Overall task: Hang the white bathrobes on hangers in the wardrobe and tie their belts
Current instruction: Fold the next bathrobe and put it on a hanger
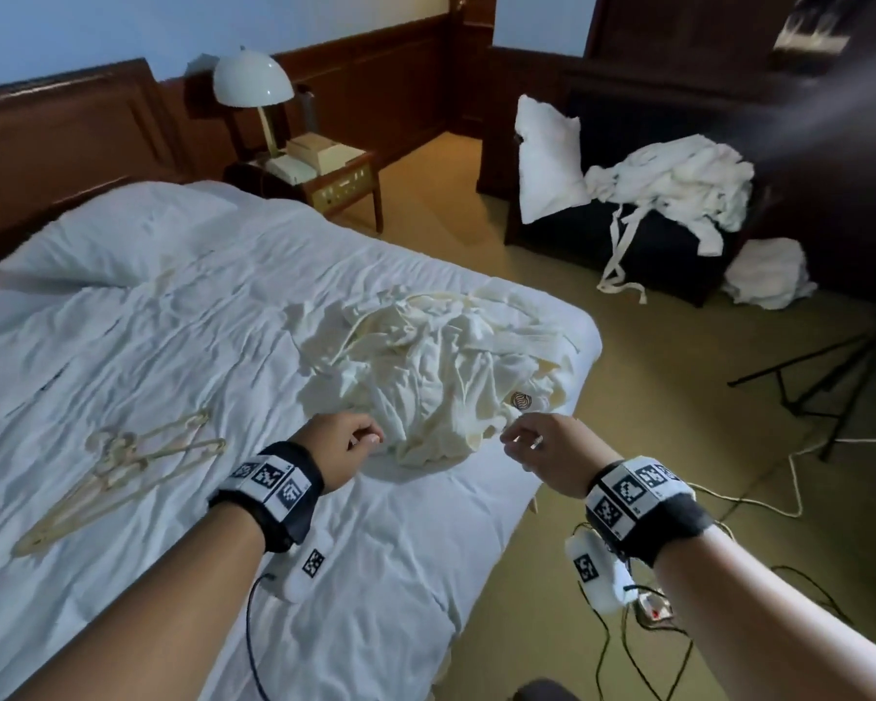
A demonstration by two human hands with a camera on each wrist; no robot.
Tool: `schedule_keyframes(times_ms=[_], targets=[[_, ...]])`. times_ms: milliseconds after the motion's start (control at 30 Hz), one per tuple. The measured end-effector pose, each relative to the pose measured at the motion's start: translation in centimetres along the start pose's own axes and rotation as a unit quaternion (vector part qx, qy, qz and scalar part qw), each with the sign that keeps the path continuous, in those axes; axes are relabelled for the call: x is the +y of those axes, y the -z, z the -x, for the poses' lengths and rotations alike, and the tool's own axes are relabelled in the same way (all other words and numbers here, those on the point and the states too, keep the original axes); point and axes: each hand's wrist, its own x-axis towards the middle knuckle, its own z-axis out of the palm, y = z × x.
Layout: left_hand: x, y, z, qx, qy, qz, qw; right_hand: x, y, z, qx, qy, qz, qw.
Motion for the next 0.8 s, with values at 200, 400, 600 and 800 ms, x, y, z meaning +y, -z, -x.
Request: schedule_keyframes(times_ms=[200, 400, 600, 800], targets=[[-0.4, -1.8, -10.3, -0.048, 0.009, 0.009, 0.999, 6.5, 2.9, -10.5, -0.012, -0.029, 0.040, 0.999], [-2.3, -3.4, -18.0, -0.019, 0.118, 0.026, 0.992, 14.2, 3.3, -26.5, -0.061, -0.063, 0.098, 0.991], [-1.2, -5.4, -22.4, -0.015, 0.201, 0.064, 0.977, 19.7, 2.4, -37.4, -0.099, -0.087, 0.222, 0.966], [-0.6, -8.3, -22.7, -0.045, 0.257, 0.083, 0.962, 20.1, 3.2, -41.2, -0.143, -0.039, 0.287, 0.946]])
